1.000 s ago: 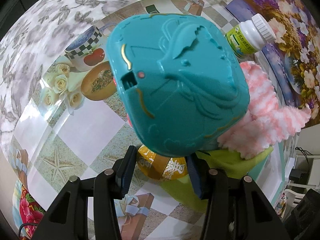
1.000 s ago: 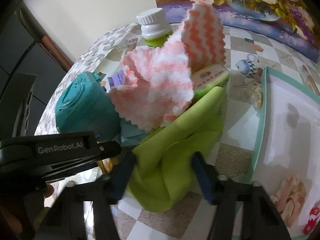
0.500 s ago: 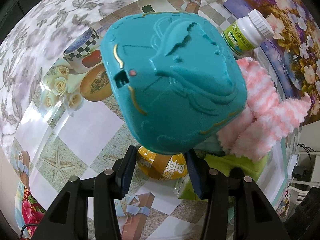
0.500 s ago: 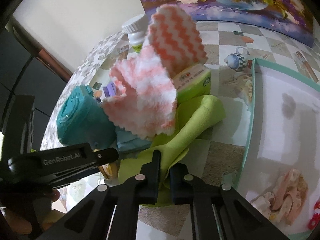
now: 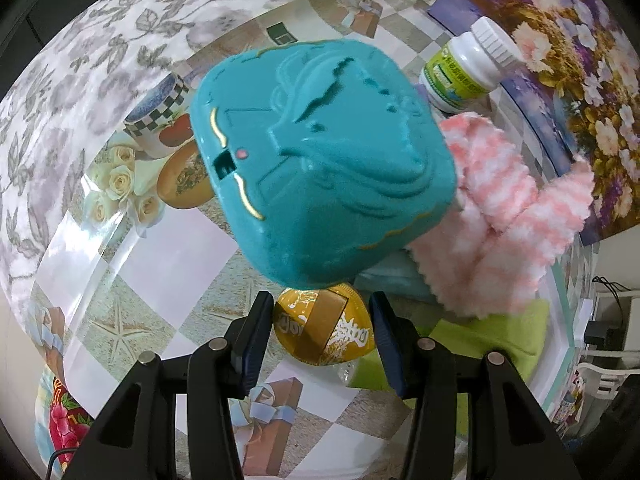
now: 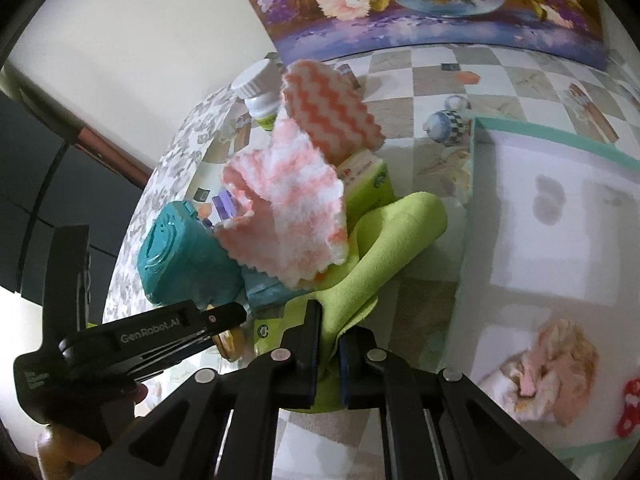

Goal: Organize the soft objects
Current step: 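Lift and carry gold ornament and green cloth over the white tray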

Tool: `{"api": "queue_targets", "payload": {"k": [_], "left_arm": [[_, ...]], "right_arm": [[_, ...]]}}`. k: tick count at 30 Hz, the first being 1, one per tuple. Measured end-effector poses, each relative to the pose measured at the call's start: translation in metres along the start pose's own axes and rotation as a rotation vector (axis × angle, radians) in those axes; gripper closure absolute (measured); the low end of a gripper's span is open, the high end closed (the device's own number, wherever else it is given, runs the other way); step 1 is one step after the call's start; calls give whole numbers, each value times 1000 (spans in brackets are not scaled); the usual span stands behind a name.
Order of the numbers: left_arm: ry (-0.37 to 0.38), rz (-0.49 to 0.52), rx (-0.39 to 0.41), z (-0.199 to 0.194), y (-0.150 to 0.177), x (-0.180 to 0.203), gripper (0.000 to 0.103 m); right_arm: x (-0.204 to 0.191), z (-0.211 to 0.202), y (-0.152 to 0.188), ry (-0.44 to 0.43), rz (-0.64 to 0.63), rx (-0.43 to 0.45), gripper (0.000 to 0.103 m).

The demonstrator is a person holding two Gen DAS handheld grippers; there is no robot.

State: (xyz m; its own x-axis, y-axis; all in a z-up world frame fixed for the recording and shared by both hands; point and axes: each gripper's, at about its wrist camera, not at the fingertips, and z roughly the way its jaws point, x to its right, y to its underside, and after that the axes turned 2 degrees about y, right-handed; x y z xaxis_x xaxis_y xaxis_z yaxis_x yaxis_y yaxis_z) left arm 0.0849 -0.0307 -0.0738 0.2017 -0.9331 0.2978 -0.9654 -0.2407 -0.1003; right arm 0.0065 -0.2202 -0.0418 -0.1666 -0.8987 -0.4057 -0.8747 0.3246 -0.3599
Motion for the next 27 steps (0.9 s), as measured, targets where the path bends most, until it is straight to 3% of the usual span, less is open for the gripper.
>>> {"api": "queue_targets", "payload": {"k": [9,18,27], "left_arm": [[7,15,4,-3,1,-3,52],[27,59,45,-18,7,4,52],[38,185,132,-41,25,32,52]], "right_arm": [[14,-11,3,-10,55,-21,95],[12,-37,1,-19,53,51,95],[23,-69,-5,14,91,143,95]]}}
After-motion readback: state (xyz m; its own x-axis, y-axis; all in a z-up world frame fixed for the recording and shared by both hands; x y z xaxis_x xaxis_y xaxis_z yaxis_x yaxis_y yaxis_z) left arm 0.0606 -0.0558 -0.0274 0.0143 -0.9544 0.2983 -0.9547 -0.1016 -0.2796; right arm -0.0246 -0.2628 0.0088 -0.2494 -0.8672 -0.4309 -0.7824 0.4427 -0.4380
